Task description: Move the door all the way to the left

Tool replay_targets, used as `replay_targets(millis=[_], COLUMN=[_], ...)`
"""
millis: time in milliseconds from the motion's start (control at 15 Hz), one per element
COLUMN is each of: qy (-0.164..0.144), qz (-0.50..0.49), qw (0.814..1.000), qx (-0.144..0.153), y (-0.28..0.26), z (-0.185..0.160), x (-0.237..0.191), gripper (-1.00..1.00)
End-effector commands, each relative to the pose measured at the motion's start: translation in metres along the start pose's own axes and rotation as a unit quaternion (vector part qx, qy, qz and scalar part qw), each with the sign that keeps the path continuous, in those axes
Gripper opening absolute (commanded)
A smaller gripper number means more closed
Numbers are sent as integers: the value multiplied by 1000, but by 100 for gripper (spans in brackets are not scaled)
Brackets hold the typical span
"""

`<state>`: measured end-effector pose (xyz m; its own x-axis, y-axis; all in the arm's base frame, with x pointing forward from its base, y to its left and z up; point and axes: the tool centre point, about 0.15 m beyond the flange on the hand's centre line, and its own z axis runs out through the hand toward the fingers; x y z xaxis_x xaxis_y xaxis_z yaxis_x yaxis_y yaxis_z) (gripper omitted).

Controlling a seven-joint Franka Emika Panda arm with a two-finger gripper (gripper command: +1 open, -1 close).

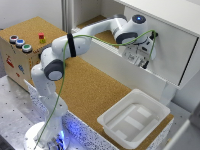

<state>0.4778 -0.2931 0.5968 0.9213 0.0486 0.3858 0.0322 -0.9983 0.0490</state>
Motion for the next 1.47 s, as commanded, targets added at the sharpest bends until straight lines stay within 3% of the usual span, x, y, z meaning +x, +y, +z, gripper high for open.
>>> replay_targets(millis=[0,467,933,1000,1400], qy=[9,0,5,9,11], qz=[6,52,57,59,51], qw=[1000,997,997,997,998], qx=[7,56,52,51,38], y=[14,24,26,26,22], z=[14,23,30,30,38], x=[40,60,76,76,84], gripper=[100,100,100,-100,-100])
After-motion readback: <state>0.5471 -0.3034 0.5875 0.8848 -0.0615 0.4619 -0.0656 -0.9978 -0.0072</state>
